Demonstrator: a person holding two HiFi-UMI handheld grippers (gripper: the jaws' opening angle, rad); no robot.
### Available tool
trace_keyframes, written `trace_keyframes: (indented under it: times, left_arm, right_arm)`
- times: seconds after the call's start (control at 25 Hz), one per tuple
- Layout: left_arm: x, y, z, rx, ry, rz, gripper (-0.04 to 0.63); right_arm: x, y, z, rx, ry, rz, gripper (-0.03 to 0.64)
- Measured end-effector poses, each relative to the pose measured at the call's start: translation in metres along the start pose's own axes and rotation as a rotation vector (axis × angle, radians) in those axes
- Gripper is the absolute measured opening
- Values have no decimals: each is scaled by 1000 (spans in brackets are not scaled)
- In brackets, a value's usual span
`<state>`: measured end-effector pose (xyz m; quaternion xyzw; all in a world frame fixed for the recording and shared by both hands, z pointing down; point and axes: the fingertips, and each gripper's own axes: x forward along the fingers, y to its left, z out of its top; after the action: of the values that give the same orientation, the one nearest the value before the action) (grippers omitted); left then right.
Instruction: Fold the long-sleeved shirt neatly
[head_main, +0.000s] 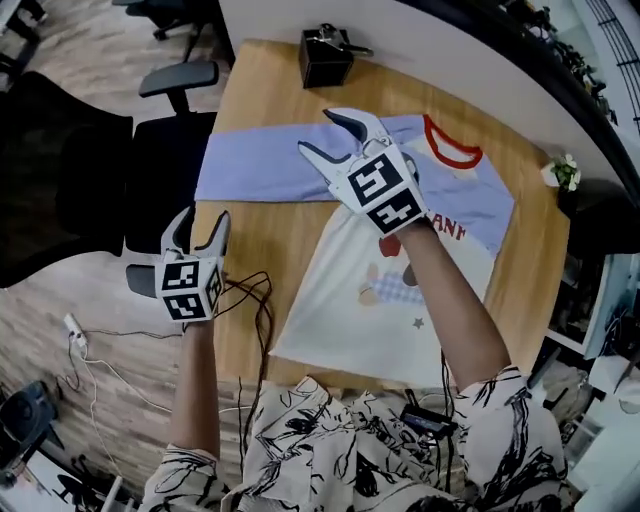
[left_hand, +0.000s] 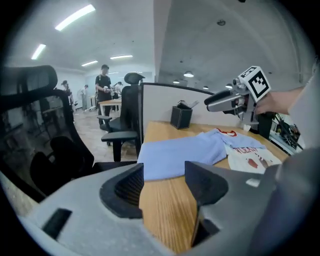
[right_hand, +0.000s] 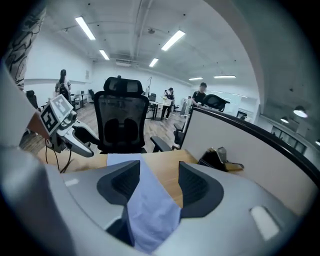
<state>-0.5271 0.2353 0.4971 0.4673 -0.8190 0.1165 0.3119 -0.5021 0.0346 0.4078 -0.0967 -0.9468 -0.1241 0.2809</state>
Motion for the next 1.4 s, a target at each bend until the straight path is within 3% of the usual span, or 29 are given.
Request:
trace_keyframes:
  times: [0.24, 0.36, 0.52, 0.68, 0.92, 1.04, 1.16, 1.4]
  left_arm:
    - [24, 14, -15, -113, 21, 66, 244]
    - [40, 19, -20, -131, 49, 71, 244]
    - [55, 29, -30, -174, 80, 81, 229]
    - [66, 31, -32, -155, 105, 100, 207]
    - [69, 29, -34, -31, 120, 156, 145]
    - [70, 26, -35, -26, 123, 140, 28]
    - [59, 23, -18, -67, 74, 133, 25]
    - [29, -5, 39, -9, -57, 125, 25]
  right_arm:
    - [84, 23, 4, -70, 58, 152, 261]
    - [127, 39, -3, -108, 105, 222, 258]
    - [175, 57, -20, -79, 170, 291, 225]
    - [202, 65, -37, -58, 242, 307, 180]
    - [207, 70, -47, -50, 299, 292, 20]
    - [204, 72, -47, -70, 317, 288, 17]
    - [190, 61, -35, -9, 265, 281, 17]
    - [136, 32, 6, 40, 149, 255, 17]
